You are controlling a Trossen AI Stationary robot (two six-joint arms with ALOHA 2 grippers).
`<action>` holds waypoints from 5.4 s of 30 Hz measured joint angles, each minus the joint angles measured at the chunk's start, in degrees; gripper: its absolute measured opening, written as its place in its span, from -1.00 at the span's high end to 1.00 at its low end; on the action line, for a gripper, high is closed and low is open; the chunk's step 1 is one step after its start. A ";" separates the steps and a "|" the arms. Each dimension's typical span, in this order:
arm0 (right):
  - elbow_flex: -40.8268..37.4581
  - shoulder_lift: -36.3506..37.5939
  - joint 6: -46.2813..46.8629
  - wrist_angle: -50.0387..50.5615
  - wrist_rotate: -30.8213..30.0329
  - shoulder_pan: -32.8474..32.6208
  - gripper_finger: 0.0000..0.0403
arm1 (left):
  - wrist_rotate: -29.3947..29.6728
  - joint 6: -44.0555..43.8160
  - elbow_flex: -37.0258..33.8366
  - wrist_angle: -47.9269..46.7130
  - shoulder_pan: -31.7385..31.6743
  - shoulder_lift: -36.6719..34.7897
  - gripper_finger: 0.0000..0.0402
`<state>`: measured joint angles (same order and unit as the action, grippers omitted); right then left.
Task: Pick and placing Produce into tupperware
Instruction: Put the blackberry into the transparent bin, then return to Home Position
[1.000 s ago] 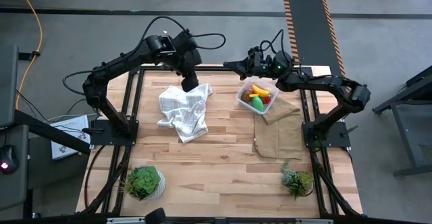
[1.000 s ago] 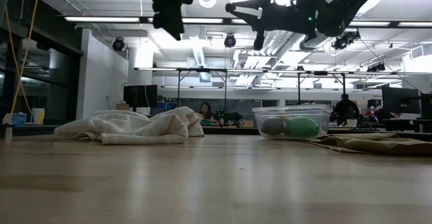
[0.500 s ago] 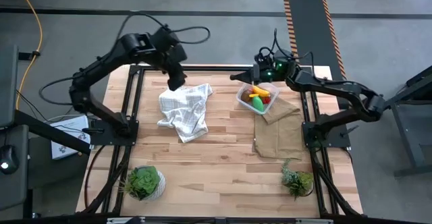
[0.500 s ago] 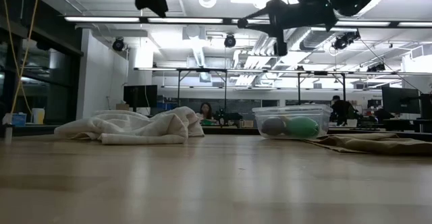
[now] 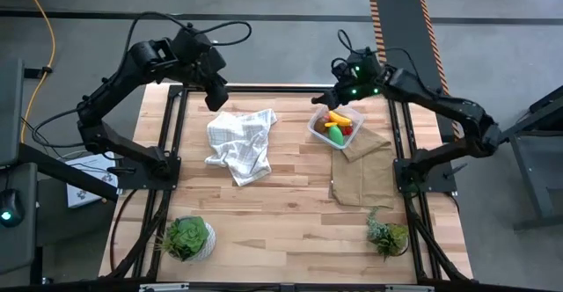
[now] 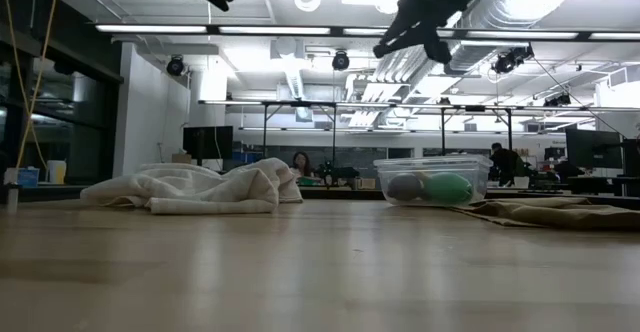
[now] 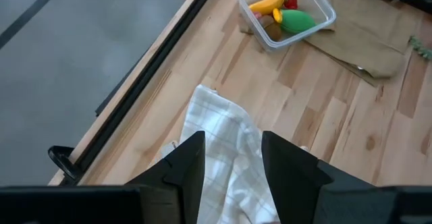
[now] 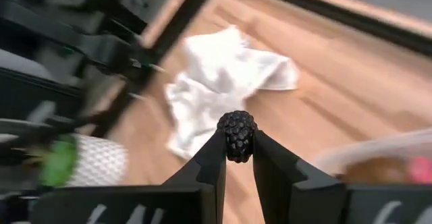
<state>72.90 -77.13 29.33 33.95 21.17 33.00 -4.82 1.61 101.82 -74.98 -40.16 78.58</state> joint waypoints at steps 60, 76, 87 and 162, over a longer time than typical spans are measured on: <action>-2.16 -13.28 -18.82 24.19 -15.57 -0.37 0.74 | 14.56 -22.01 -51.74 47.90 28.85 -32.35 0.34; -2.16 -13.28 -22.96 26.66 -16.63 2.82 0.40 | 24.51 -25.44 -66.22 64.41 36.44 -37.50 0.34; -2.18 -9.19 -19.16 27.20 -16.22 0.83 0.37 | 25.57 -23.78 -77.44 79.23 36.44 -42.99 0.34; -39.78 53.74 -10.04 -40.39 -33.98 -35.71 0.52 | 22.33 -32.74 -100.13 75.02 36.44 -61.90 0.34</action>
<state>33.12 -23.38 19.29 -6.44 -12.81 -2.72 17.51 -31.14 1.69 0.04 -3.73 16.69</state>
